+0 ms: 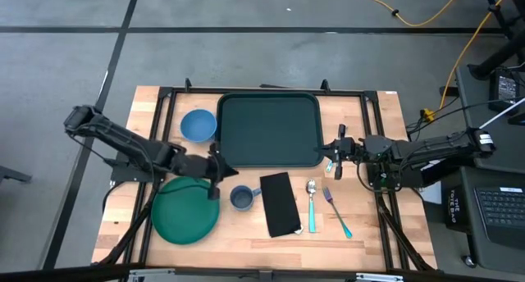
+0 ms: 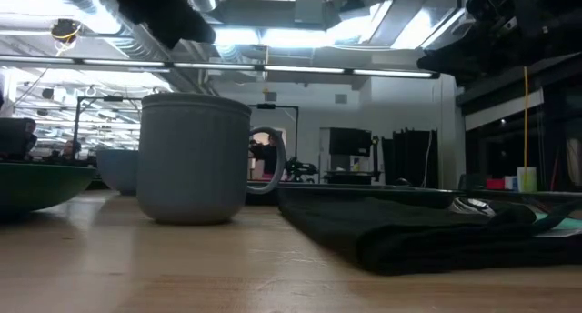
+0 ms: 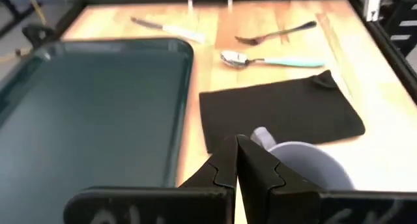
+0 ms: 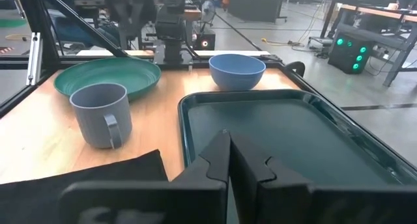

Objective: Set up tray
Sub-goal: Put the blue mug on the green serving tray

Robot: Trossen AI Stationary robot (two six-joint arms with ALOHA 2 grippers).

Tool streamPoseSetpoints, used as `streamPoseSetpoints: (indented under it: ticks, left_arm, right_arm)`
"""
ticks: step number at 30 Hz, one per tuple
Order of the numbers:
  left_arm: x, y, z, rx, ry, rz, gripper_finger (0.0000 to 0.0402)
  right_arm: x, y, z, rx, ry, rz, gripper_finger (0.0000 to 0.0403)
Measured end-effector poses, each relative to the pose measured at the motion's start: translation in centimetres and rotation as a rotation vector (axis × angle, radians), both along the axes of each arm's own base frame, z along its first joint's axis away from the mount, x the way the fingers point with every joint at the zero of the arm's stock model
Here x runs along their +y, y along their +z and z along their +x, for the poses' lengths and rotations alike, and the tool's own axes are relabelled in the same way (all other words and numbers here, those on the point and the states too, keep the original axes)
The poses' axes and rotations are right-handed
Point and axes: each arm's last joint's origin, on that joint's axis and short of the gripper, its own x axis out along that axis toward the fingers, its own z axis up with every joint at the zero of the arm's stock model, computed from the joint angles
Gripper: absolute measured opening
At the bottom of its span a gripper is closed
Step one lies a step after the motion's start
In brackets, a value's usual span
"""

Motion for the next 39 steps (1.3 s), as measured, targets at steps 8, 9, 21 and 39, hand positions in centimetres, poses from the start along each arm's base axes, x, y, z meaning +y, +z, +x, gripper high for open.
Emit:
streamPoseSetpoints:
  ticks: [8, 9, 21, 39]
  left_arm:
    - [-4.3, 1.1, 3.7, 0.179, 0.012, 0.006, 0.0002]
    - [-4.8, 1.2, 4.1, 0.200, 0.012, 0.001, 0.0002]
    - [-8.2, 4.7, 8.0, 0.398, 0.056, -0.198, 0.0002]
    - [-8.8, 3.4, 10.1, 0.657, 0.234, -0.389, 0.0004]
  right_arm:
    - [0.0, -0.1, 0.0, 0.013, 0.002, 0.000, 0.0010]
    - [0.0, -0.1, 0.0, 0.013, 0.001, 0.000, 0.0010]
    - [0.0, -0.5, -0.1, 0.060, 0.002, -0.010, 0.0010]
    - [0.0, -0.8, -0.2, 0.088, 0.001, -0.004, 0.0010]
